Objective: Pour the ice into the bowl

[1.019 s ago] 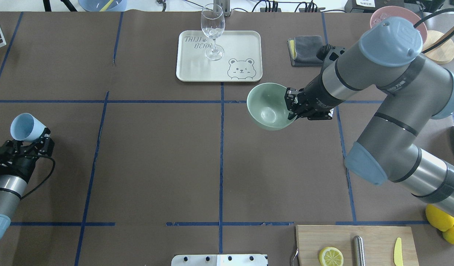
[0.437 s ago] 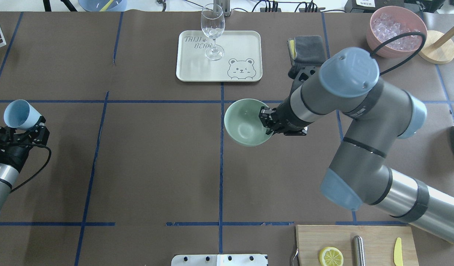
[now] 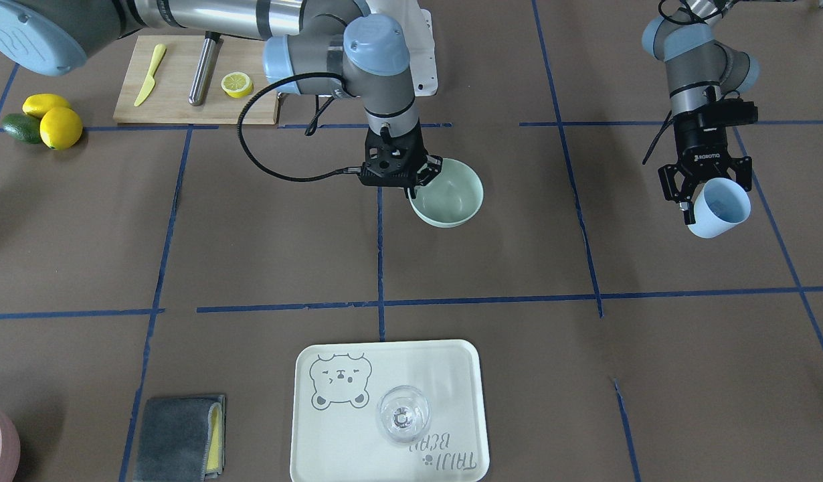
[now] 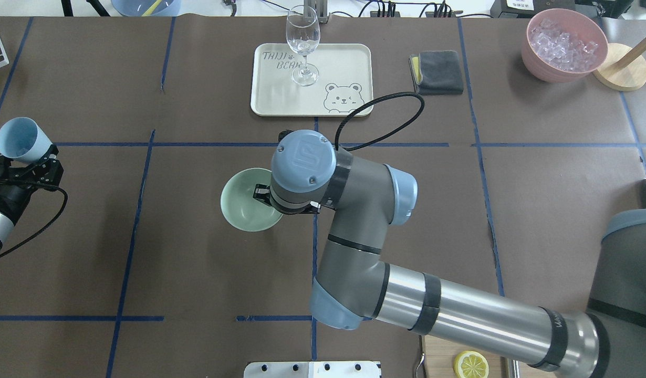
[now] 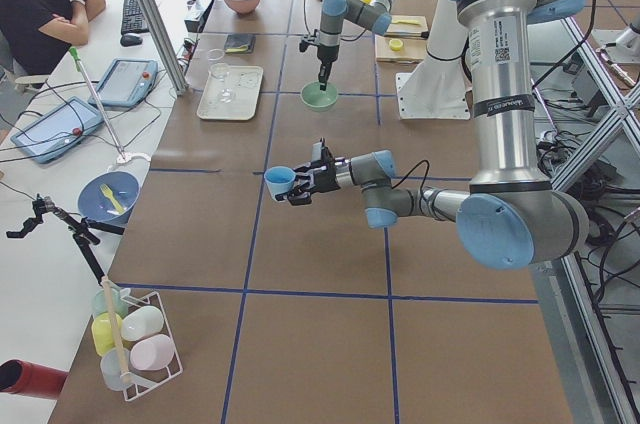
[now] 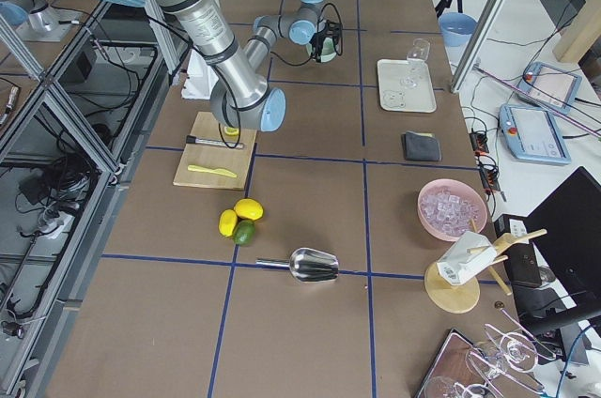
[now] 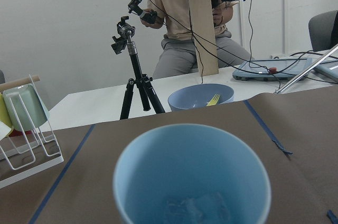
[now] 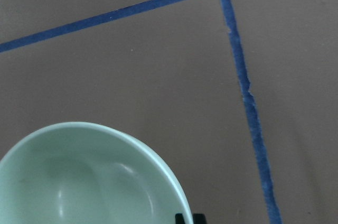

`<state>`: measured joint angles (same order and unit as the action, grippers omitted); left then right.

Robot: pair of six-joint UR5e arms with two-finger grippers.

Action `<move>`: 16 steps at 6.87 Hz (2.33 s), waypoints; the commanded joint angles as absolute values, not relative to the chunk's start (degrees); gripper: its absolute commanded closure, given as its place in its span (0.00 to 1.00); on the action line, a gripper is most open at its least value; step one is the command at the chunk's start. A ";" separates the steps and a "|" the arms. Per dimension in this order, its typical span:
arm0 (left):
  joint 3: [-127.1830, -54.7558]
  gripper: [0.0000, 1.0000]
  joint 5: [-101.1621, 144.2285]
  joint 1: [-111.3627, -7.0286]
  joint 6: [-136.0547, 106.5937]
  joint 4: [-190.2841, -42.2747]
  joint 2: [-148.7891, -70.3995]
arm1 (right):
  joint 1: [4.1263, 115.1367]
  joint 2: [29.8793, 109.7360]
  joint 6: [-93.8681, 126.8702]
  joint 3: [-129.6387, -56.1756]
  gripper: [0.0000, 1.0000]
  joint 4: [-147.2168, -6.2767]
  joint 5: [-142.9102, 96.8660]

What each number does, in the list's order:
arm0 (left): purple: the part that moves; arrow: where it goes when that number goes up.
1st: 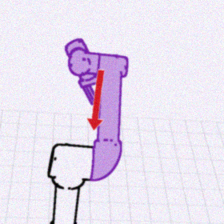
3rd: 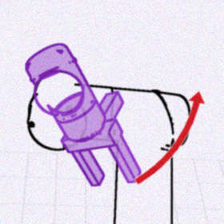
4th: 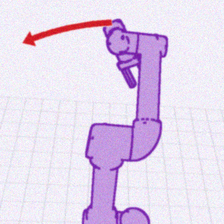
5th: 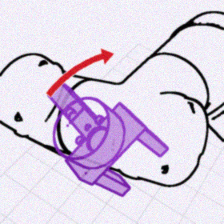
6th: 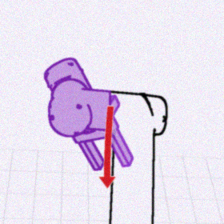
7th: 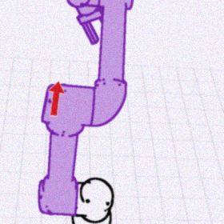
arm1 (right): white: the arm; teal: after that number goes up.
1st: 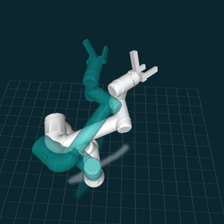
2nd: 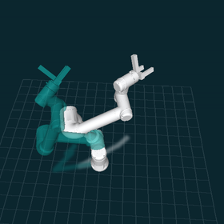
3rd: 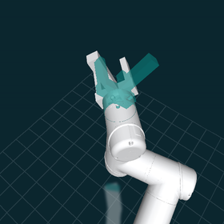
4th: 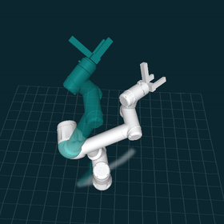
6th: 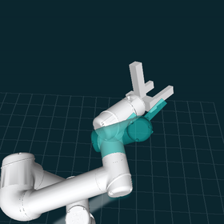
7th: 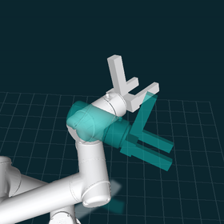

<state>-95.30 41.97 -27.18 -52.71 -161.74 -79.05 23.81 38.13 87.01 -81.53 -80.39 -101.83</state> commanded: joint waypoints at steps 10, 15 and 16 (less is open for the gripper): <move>-112.58 1.00 37.04 -15.94 -36.21 -114.67 -92.96 | 36.11 54.45 78.33 -101.40 0.00 -81.74 -114.68; -111.97 1.00 29.88 -7.91 -31.06 -73.73 -109.75 | 36.30 60.20 74.79 -105.29 0.00 -81.12 -114.70; -111.80 1.00 26.40 -7.39 -30.68 -70.52 -109.60 | 35.86 60.21 74.88 -105.12 0.00 -81.04 -114.44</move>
<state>-111.96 29.24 -8.06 -32.24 -76.78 -108.48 36.23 60.13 74.84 -105.26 -81.12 -114.67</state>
